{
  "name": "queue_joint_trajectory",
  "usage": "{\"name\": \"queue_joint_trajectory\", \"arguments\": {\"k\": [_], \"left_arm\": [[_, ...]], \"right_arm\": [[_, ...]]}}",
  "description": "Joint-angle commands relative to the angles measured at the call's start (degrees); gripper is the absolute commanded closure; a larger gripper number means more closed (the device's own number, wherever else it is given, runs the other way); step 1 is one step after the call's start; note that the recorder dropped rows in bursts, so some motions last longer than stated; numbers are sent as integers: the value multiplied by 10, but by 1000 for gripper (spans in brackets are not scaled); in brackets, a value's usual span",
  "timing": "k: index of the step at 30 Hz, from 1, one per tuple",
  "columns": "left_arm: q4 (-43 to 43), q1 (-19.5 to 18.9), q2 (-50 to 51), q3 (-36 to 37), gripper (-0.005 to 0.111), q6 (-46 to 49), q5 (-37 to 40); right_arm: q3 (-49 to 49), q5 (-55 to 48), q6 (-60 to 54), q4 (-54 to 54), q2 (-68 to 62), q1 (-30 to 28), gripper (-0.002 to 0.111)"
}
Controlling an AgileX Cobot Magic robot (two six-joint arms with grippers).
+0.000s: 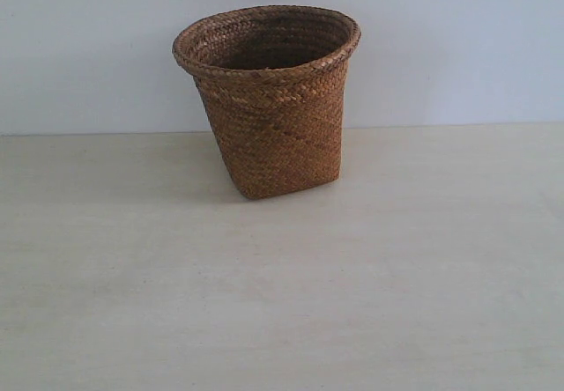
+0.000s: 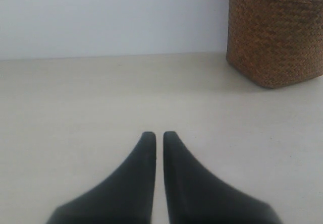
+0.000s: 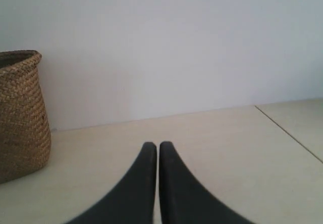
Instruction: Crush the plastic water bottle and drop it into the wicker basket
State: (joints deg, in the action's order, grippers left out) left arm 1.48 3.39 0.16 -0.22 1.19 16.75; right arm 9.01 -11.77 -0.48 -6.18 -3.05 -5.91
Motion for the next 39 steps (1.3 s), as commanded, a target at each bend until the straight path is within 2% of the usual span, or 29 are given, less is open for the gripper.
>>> {"name": "queue_joint_trajectory", "arguments": {"k": [1, 4, 10, 39], "left_arm": [[5, -3, -2, 2, 102, -4, 1], [5, -3, -2, 2, 102, -4, 1], [5, -3, -2, 2, 102, -4, 1], [5, -3, -2, 2, 102, -4, 1]], "right_arm": [[-42, 1, 5, 16, 13, -2, 108], [-88, 0, 5, 17, 31, -2, 108], [-90, -65, 0, 22, 31, -2, 108], [-90, -69, 1, 22, 31, -2, 108]]}}
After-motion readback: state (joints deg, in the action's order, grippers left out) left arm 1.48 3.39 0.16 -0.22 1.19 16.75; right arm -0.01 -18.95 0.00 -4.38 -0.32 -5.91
